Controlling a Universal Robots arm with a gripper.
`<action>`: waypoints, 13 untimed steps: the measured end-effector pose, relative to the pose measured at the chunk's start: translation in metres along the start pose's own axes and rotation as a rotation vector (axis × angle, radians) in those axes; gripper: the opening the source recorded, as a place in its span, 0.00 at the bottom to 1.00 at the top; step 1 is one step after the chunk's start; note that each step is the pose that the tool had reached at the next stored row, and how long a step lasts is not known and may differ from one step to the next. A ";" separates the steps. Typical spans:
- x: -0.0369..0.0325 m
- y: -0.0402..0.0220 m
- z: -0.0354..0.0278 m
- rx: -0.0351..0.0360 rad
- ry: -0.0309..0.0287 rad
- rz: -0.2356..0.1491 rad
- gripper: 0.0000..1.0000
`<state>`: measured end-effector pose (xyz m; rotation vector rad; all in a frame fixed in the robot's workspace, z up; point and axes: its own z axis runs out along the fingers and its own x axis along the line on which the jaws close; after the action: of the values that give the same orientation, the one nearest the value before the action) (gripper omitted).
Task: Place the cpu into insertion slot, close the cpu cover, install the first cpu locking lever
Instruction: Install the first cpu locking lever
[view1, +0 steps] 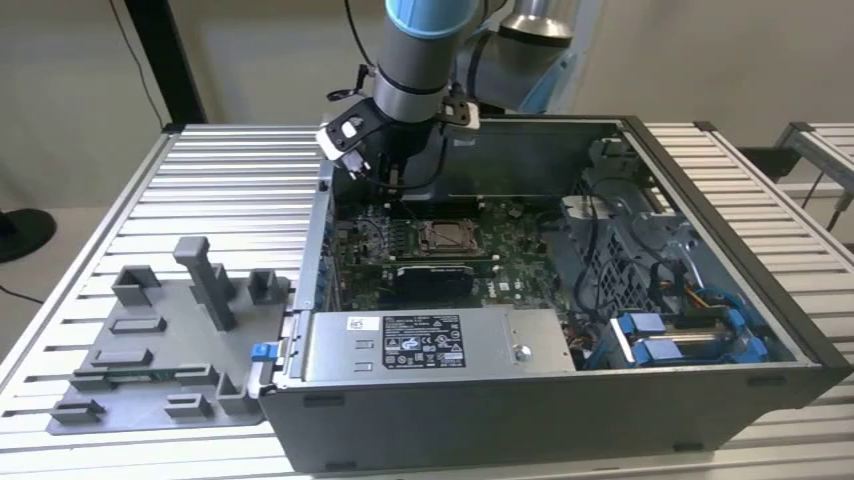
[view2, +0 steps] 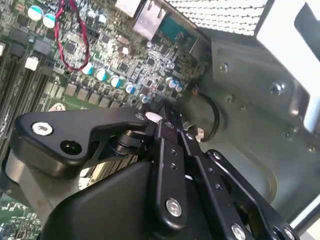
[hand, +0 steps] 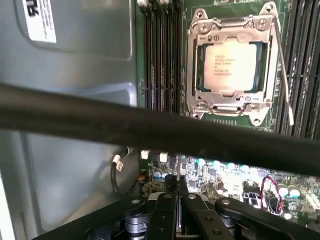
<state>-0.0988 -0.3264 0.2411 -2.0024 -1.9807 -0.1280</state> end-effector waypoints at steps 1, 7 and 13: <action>-0.0006 0.0015 -0.0009 0.0001 0.0016 0.000 0.00; -0.0048 0.0142 -0.0063 0.0006 0.0160 -0.003 0.00; -0.0076 0.0304 -0.0100 0.0015 0.0428 -0.007 0.00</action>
<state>-0.0675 -0.3362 0.2435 -1.9754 -1.9609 -0.1695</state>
